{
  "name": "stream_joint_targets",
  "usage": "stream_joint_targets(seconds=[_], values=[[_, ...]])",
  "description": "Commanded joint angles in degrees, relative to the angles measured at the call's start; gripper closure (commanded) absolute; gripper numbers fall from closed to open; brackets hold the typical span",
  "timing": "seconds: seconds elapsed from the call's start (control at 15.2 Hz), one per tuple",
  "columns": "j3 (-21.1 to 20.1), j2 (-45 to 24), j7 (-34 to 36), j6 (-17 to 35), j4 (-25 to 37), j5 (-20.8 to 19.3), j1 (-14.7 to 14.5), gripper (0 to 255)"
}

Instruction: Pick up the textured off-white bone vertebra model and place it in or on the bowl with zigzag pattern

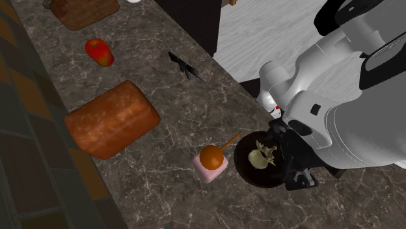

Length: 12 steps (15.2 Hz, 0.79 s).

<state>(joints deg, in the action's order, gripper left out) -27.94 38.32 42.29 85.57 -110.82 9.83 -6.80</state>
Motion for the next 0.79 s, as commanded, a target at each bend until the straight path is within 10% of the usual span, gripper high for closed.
stream_joint_targets(seconds=[0.0, 0.73], values=[[0.0, -0.7, 0.2, -1.9, 2.6, -0.2, 0.2, 0], [-0.2, -3.2, 1.0, -7.2, 10.3, -1.0, 0.9, 0]])
